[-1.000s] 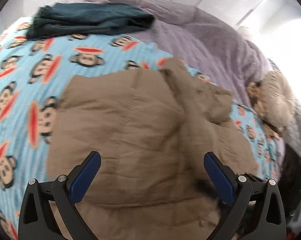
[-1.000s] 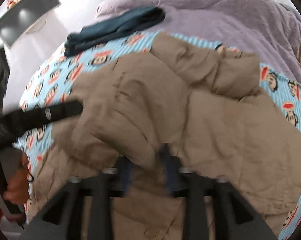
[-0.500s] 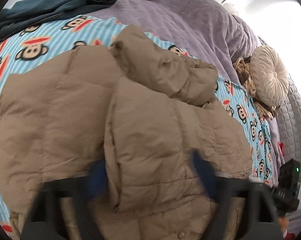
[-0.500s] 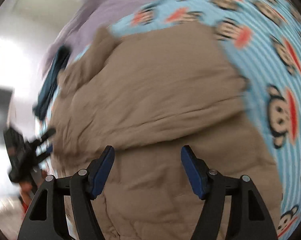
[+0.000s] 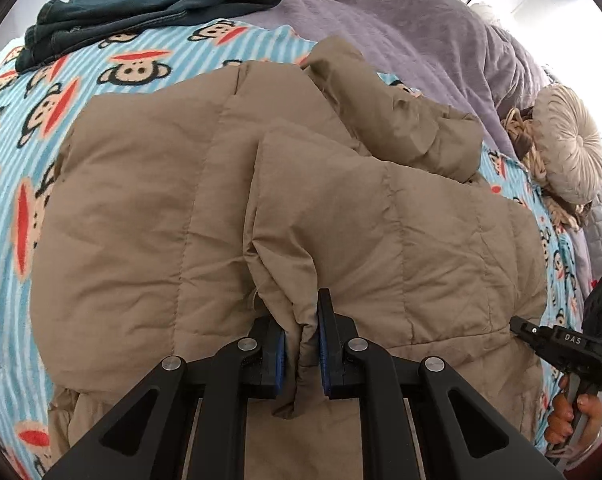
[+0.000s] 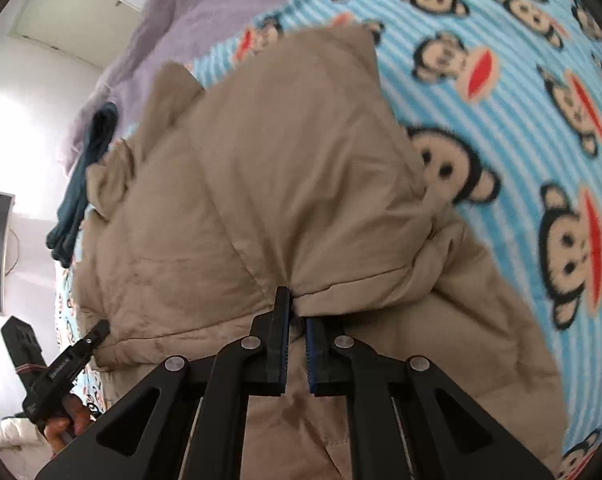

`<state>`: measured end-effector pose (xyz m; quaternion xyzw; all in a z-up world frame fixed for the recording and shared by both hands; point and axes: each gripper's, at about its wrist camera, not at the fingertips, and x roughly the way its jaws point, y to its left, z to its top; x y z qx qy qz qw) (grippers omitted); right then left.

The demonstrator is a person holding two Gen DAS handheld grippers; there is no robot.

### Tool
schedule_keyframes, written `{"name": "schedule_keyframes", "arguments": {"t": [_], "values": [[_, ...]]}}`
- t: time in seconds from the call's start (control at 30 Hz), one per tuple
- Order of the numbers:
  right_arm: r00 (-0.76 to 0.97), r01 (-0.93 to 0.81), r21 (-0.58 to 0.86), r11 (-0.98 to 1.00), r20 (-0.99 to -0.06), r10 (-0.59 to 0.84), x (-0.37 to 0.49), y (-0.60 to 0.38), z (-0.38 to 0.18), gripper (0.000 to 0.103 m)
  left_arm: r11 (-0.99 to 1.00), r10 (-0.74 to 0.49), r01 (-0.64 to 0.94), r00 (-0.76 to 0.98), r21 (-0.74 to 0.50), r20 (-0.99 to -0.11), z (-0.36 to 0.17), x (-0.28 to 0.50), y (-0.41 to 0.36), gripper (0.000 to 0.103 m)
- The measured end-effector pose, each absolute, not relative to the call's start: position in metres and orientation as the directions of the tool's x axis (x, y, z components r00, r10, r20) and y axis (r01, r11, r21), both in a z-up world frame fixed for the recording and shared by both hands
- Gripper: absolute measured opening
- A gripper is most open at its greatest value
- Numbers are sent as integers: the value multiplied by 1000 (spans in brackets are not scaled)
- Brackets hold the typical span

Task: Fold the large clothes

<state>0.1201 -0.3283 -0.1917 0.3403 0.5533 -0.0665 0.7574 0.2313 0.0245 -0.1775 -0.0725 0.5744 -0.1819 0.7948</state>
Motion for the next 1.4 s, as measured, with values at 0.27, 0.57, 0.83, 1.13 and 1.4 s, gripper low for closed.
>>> {"name": "schedule_keyframes", "arguments": {"t": [0.27,0.57,0.83,1.13,1.4], "values": [[372,472,430,770,-888,269,125,-327,-194,8,959,-267,194,387,-205,-883,-126,216,46,15],[332,422,359,832,-916,226,125,-315,-180,10,946,-275,268,373,-181,-886,-138,246,-3,15],[493,263,407,875,-836,241,113,-338,-109,67,964,-201,235,335,-125,-921,-183,247,7,15],[496,506,613,606,-782,377,162,-426,-180,23,969,-165,232,336,-88,-927,-187,249,6,15],[388,483,432,762,-885,256,188,-417,-212,17,968,-155,238,349,-73,-924,-198,256,-3,15]]}}
